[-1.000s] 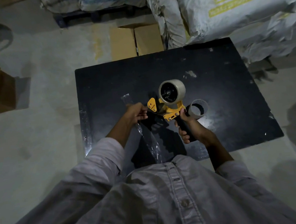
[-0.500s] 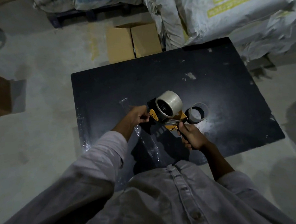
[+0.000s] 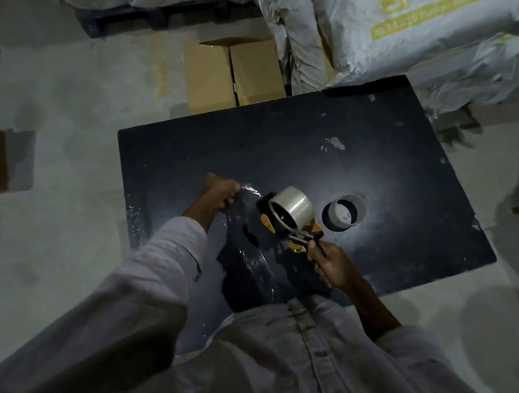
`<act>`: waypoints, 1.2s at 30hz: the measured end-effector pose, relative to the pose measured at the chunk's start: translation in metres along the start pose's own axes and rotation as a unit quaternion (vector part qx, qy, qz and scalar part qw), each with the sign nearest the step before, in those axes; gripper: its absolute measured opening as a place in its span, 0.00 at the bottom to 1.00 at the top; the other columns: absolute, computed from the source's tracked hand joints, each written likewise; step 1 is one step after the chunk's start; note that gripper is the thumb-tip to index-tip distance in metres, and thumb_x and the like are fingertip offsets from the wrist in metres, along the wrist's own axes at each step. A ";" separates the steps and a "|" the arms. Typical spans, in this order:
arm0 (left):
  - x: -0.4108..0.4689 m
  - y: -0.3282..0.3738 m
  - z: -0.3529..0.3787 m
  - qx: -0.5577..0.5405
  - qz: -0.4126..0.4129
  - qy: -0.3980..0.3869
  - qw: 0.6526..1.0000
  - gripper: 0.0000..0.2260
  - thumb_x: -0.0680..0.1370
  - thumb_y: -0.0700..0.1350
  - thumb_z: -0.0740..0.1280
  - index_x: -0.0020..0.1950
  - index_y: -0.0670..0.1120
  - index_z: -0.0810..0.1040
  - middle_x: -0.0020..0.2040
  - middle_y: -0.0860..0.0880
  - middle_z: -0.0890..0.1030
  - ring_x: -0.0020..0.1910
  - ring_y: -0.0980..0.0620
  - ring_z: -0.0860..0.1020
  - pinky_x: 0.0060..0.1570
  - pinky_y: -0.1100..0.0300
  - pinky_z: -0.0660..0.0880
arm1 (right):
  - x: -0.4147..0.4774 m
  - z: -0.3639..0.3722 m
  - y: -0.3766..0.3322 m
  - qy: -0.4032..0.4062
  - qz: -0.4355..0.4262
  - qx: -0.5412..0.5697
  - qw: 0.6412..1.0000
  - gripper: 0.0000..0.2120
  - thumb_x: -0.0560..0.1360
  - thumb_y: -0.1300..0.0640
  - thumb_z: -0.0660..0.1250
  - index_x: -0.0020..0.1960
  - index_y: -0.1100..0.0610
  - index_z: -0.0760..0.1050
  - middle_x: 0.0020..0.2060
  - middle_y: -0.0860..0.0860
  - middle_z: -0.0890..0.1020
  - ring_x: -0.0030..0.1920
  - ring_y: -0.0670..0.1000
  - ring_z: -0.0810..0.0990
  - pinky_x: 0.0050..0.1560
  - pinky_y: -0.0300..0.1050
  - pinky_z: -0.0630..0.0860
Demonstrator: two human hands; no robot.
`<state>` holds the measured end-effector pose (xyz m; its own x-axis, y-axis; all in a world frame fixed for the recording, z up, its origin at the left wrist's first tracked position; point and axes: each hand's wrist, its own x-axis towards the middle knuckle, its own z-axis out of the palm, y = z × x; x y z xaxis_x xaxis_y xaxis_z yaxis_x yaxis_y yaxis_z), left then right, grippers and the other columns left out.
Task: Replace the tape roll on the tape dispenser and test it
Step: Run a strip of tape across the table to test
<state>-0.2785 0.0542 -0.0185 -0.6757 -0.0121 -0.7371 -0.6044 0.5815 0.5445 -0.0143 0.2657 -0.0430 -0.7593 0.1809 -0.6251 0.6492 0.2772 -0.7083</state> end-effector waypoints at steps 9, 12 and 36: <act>0.029 0.045 -0.051 0.167 0.090 0.078 0.979 0.18 0.81 0.46 0.80 0.65 0.36 0.86 0.63 0.38 0.88 0.63 0.40 0.88 0.67 0.44 0.86 | 0.001 0.006 0.009 -0.002 0.001 -0.038 0.999 0.19 0.92 0.51 0.57 0.46 0.55 0.77 0.26 0.45 0.75 0.23 0.39 0.74 0.35 0.41 0.68; 0.033 0.032 -0.048 0.175 0.103 0.071 0.977 0.19 0.80 0.47 0.80 0.66 0.36 0.87 0.63 0.36 0.88 0.64 0.38 0.88 0.67 0.43 0.85 | -0.004 0.008 0.012 -0.008 0.013 -0.047 0.999 0.18 0.92 0.51 0.59 0.45 0.50 0.77 0.27 0.38 0.79 0.27 0.36 0.78 0.38 0.39 0.70; -0.018 -0.032 0.003 0.454 0.340 0.019 0.823 0.25 0.92 0.43 0.56 0.90 0.42 0.57 0.91 0.44 0.54 0.92 0.43 0.50 0.91 0.50 0.49 | -0.011 0.012 0.001 -0.007 0.003 -0.090 0.996 0.17 0.91 0.46 0.60 0.45 0.46 0.76 0.39 0.46 0.80 0.41 0.47 0.80 0.50 0.49 0.76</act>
<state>-0.2452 0.0383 -0.0240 -0.7509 0.5524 -0.3620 0.4725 0.8323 0.2899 -0.0047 0.2525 -0.0410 -0.7538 0.1707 -0.6345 0.6342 0.4413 -0.6348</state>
